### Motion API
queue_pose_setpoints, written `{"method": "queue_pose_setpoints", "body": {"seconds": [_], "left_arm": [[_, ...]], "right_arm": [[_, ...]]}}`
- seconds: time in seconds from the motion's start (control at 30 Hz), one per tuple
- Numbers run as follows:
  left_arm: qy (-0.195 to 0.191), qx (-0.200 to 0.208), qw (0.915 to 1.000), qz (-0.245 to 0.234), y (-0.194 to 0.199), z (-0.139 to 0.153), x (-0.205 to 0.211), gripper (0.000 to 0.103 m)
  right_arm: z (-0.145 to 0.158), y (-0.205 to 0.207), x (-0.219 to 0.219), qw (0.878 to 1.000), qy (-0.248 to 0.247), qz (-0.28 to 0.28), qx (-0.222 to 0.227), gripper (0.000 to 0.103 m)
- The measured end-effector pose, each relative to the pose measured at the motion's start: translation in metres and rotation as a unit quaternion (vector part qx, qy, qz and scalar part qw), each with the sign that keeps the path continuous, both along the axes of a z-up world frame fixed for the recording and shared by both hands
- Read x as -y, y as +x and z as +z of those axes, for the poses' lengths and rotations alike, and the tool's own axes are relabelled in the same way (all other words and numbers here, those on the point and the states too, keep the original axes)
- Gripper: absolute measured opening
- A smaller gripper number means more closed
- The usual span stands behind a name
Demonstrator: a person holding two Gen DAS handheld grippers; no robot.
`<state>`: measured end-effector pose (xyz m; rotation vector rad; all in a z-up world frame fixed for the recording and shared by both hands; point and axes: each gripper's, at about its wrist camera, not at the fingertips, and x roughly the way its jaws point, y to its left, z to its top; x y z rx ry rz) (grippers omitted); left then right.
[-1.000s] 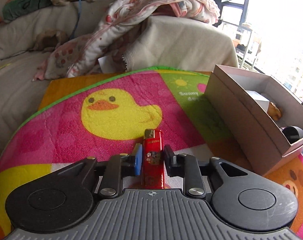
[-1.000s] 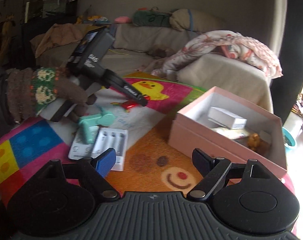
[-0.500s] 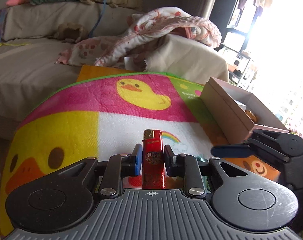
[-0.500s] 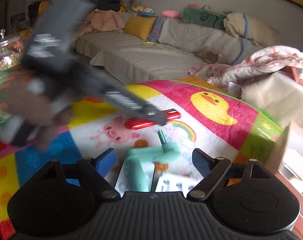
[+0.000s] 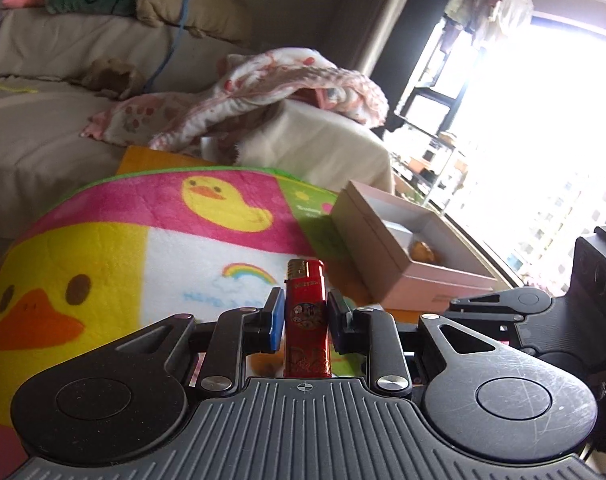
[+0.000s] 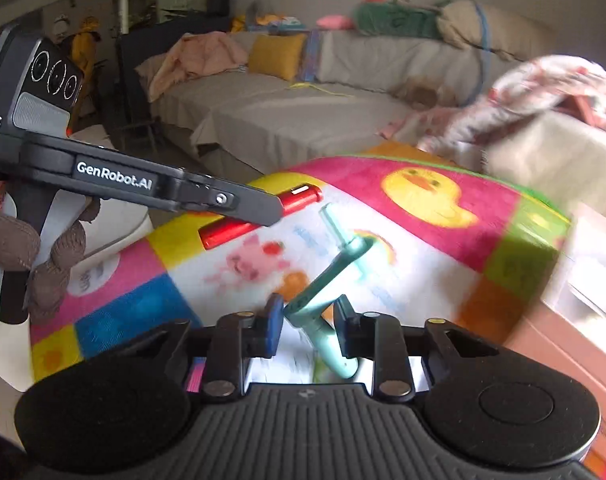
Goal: Organize rigid objects
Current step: 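Grasp the teal plastic piece with the right tool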
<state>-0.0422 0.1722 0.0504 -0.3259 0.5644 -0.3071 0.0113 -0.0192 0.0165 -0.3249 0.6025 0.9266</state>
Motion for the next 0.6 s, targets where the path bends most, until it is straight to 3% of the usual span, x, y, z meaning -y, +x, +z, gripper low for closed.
{"method": "queue_pose_setpoints", "body": {"seconds": [0.13, 0.37, 0.43, 0.5, 0.6], "left_arm": [[0.017, -0.007, 0.9986, -0.049, -0.007, -0.001, 0.033, 0.026], [0.008, -0.026, 0.9967, -0.076, -0.018, -0.009, 0.065, 0.026], [0.004, -0.024, 0.9975, -0.066, -0.02, -0.007, 0.064, 0.026], [-0.003, -0.016, 0.9992, -0.036, -0.02, -0.001, 0.053, 0.026], [0.01, -0.01, 0.9999, 0.007, -0.023, 0.006, 0.04, 0.026]], "right_arm": [[0.003, -0.015, 0.049, 0.999, -0.006, -0.037, 0.004, 0.021], [-0.003, -0.032, 0.113, 0.992, -0.034, -0.118, 0.016, 0.018], [-0.003, -0.035, 0.119, 0.992, -0.025, -0.124, 0.022, 0.024], [-0.002, -0.04, 0.116, 0.994, -0.009, -0.11, 0.027, 0.037], [-0.001, -0.043, 0.098, 0.996, 0.005, -0.084, 0.036, 0.051]]}}
